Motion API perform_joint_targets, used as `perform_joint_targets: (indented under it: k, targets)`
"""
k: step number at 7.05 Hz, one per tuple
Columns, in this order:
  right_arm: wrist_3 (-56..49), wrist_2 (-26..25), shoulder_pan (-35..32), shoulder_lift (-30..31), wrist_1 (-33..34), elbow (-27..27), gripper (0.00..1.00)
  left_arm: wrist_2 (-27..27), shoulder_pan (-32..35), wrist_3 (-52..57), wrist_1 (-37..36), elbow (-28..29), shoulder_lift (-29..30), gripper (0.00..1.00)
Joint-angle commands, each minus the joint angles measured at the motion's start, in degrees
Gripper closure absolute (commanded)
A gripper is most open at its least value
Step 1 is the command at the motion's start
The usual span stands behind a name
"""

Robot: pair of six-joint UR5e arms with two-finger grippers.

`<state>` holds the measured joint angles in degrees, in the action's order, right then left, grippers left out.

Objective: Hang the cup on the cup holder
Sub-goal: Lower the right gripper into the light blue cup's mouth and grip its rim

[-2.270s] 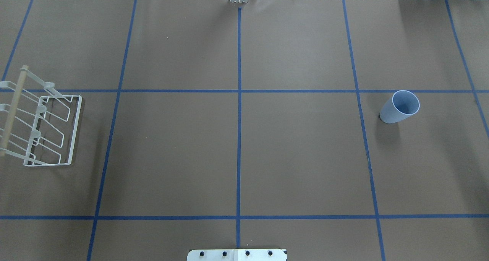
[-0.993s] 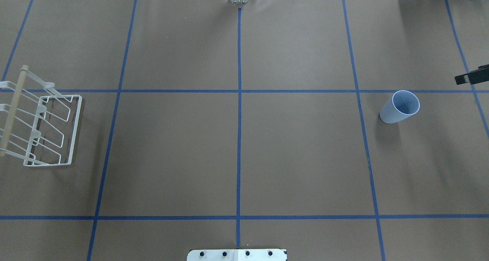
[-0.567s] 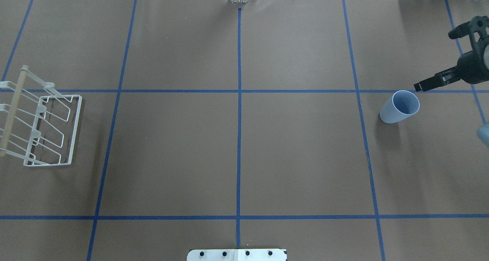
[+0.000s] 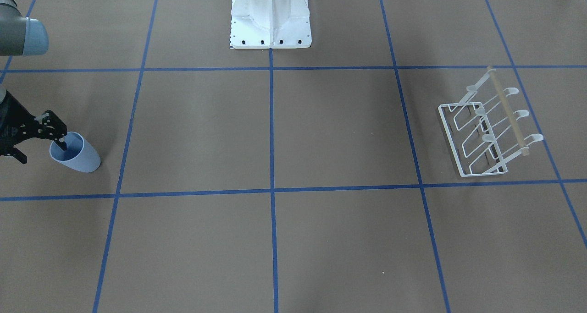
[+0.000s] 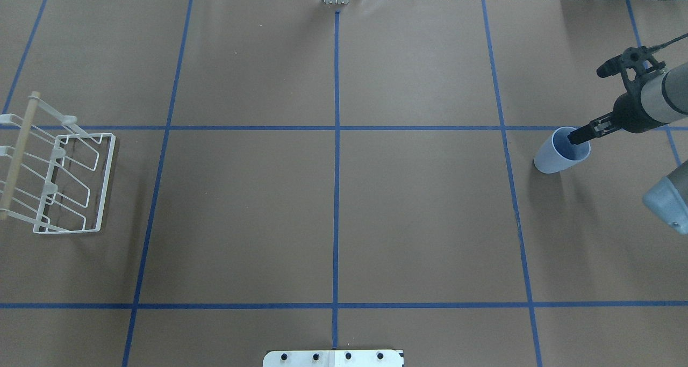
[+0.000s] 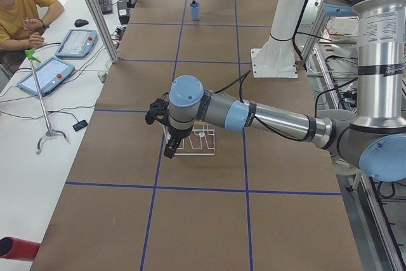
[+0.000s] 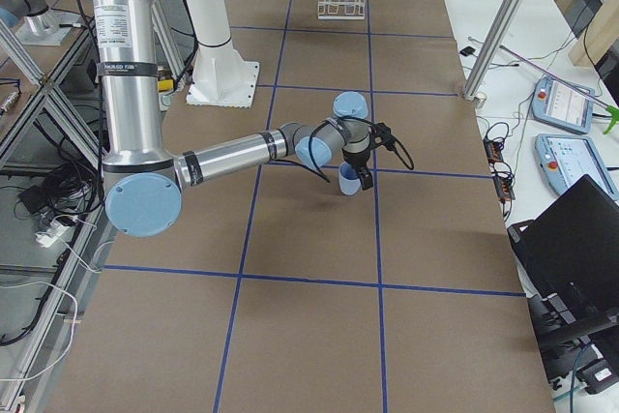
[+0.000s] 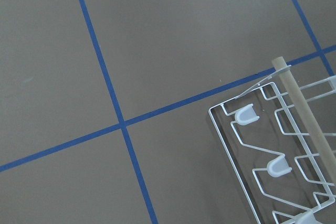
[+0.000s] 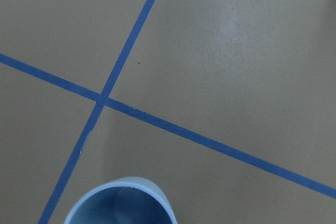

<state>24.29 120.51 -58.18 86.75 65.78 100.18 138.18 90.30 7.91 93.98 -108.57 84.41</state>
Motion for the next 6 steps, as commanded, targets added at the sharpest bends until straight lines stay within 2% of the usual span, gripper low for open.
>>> perform_joint_targets:
  k: [1, 2, 6]
  targets:
    - [0.0, 0.6, 1.3, 0.2, 0.1, -0.3, 0.85, 0.1, 0.0, 0.1, 0.1, -0.1, -0.6, 0.01]
    - [0.0, 0.6, 1.2, 0.2, -0.2, 0.8, 1.00, 0.0, 0.0, 0.0, 0.9, 0.1, -0.6, 0.01]
    - [0.0, 2.1, -1.7, 0.4, -0.2, 2.9, 1.00, 0.0, 0.0, 0.0, 1.2, 0.0, -1.3, 0.01]
